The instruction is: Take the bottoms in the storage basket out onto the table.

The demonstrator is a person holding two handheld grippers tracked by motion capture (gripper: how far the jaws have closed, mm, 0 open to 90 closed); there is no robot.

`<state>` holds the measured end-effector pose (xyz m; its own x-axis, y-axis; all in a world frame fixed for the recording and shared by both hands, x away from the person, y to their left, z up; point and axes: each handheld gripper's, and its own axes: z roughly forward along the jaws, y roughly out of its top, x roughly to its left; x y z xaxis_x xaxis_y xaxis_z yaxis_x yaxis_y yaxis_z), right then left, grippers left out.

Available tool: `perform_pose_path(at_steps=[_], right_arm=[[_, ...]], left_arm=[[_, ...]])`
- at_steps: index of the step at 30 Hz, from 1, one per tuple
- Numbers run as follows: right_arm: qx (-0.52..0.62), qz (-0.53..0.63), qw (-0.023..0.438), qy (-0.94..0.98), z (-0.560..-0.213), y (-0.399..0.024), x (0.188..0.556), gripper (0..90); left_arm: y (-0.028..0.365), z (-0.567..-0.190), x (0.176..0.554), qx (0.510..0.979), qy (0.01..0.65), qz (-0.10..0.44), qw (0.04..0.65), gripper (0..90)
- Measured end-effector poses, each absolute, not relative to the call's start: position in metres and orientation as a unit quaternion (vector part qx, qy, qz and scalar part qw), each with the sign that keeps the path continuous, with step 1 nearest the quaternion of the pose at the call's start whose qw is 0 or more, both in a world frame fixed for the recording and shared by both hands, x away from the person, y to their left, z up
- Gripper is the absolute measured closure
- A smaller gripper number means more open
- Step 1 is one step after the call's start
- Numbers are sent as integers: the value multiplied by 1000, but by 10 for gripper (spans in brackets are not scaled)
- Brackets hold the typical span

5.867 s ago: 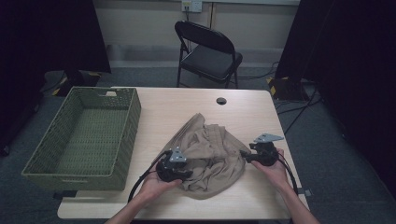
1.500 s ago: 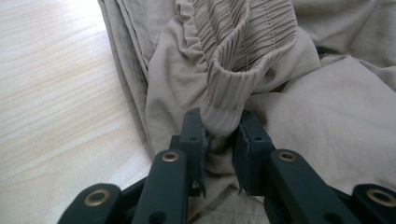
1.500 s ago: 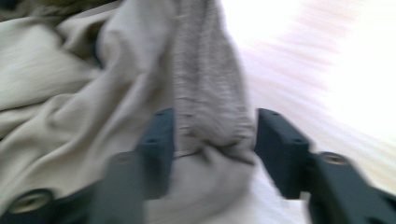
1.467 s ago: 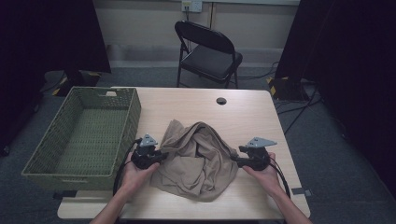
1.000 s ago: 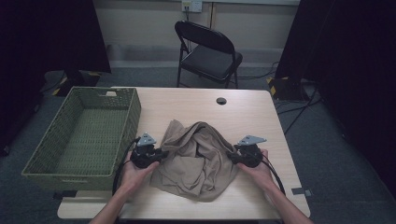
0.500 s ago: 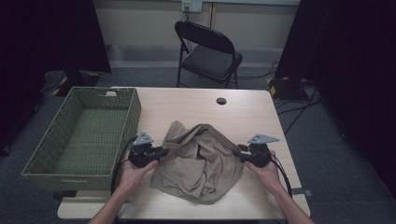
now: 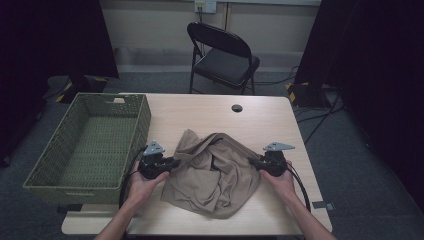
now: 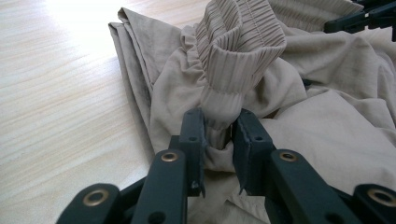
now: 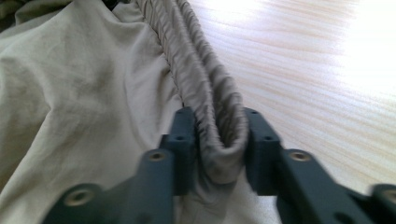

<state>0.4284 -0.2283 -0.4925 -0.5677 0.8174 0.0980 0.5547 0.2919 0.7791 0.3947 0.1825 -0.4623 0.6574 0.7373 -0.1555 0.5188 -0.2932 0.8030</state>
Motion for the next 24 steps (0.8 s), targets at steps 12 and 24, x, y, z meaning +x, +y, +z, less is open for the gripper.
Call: perform_pose_path(at_steps=[12, 24], right_arm=[[416, 417, 174, 789, -482, -223, 422, 765], [424, 444, 156, 773, -475, -229, 420, 761]], left_arm=[[170, -463, 396, 797, 375, 121, 457, 528], [162, -461, 398, 792, 381, 129, 459, 761]])
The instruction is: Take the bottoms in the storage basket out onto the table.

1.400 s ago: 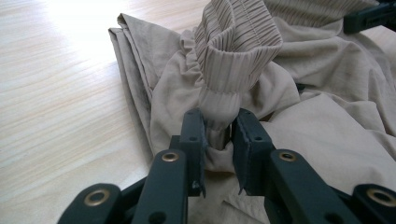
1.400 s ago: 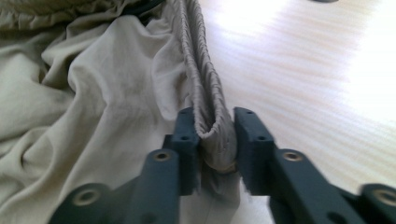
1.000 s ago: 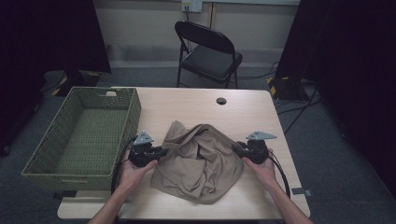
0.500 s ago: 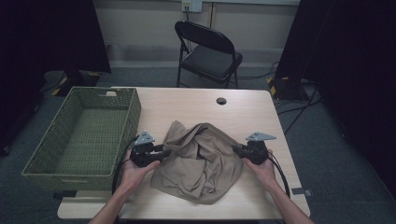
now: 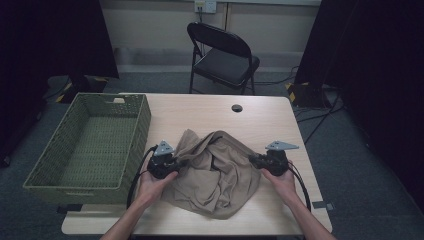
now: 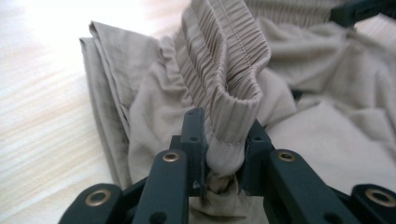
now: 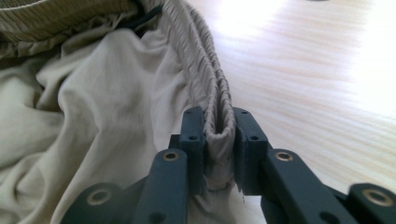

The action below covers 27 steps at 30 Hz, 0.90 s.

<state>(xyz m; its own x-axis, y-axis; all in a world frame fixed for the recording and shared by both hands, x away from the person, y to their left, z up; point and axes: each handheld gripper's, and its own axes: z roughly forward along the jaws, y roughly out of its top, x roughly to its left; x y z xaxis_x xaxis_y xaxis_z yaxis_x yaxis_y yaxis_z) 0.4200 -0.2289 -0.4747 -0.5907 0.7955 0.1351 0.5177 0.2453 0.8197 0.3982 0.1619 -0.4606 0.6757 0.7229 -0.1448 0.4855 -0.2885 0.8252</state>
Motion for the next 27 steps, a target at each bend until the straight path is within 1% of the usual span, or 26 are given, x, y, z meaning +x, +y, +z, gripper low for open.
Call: perform_pose_path(at_steps=[7, 13, 20, 27], right_arm=[[431, 481, 163, 746, -456, -244, 413, 761], [430, 505, 178, 727, -441, -250, 406, 765], [425, 517, 190, 718, -427, -250, 405, 770], [422, 529, 188, 712, -411, -252, 401, 776]], left_arm=[[174, -441, 392, 772, 375, 135, 495, 765], [181, -428, 387, 753, 372, 136, 525, 765], [182, -421, 386, 746, 369, 137, 537, 766], [186, -408, 380, 739, 360, 143, 552, 766]])
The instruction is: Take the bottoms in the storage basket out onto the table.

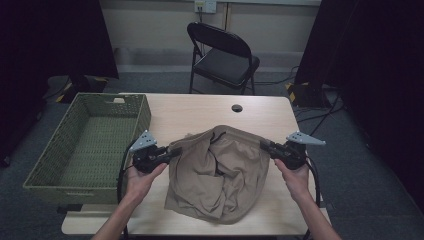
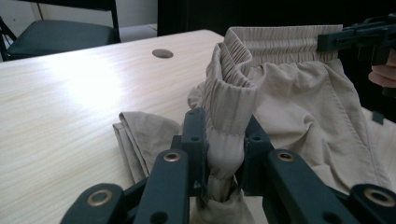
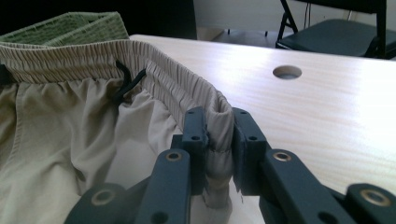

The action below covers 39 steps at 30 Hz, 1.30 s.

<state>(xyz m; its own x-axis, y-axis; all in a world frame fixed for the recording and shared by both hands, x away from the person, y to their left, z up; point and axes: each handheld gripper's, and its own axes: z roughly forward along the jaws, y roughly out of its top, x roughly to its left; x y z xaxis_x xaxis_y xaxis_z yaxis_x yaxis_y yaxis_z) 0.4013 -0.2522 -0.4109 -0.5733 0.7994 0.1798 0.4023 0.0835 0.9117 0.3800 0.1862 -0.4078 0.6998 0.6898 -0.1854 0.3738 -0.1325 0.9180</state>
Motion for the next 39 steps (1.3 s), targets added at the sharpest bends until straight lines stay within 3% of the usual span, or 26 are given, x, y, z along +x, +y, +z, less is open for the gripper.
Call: perform_pose_path(at_steps=[20, 39], right_arm=[[387, 545, 244, 703, -348, -257, 403, 776], [367, 589, 269, 667, -288, -260, 405, 779]], left_arm=[[190, -369, 383, 702, 348, 158, 601, 768], [199, -317, 386, 674, 328, 194, 633, 770]])
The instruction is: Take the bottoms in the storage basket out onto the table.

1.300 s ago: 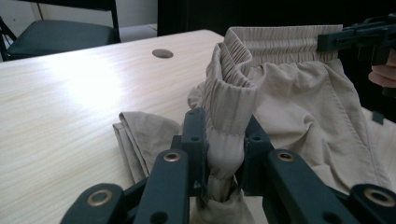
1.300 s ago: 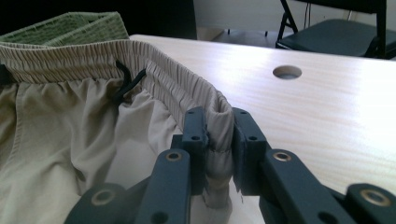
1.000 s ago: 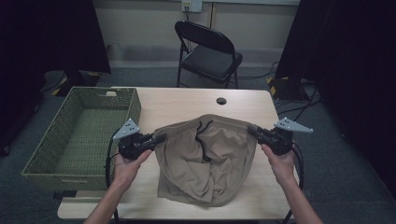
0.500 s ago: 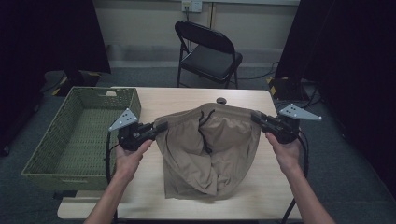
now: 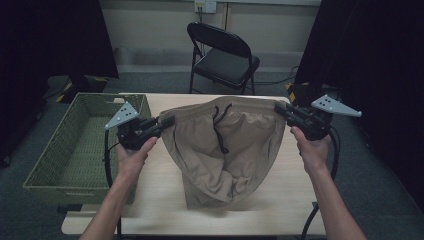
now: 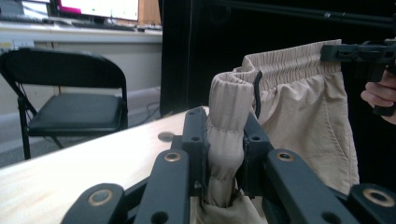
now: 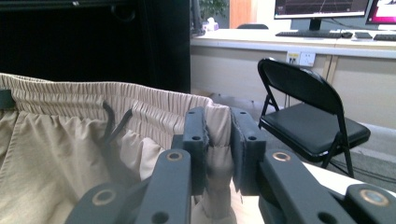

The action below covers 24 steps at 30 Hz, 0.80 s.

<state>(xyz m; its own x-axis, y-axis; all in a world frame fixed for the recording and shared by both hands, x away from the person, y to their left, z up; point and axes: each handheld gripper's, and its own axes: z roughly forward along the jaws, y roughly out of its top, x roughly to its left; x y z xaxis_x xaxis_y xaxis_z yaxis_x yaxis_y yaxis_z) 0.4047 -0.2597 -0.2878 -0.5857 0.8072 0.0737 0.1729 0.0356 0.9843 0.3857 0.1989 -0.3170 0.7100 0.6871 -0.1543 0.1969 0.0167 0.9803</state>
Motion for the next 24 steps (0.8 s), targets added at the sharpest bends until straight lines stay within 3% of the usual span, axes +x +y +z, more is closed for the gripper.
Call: perform_pose_path(at_steps=[14, 24], right_arm=[[368, 610, 299, 635, -252, -260, 400, 792], [400, 609, 311, 610, -253, -270, 407, 799]], left_arm=[[203, -290, 380, 649, 320, 223, 653, 783], [195, -283, 389, 648, 320, 215, 657, 788]])
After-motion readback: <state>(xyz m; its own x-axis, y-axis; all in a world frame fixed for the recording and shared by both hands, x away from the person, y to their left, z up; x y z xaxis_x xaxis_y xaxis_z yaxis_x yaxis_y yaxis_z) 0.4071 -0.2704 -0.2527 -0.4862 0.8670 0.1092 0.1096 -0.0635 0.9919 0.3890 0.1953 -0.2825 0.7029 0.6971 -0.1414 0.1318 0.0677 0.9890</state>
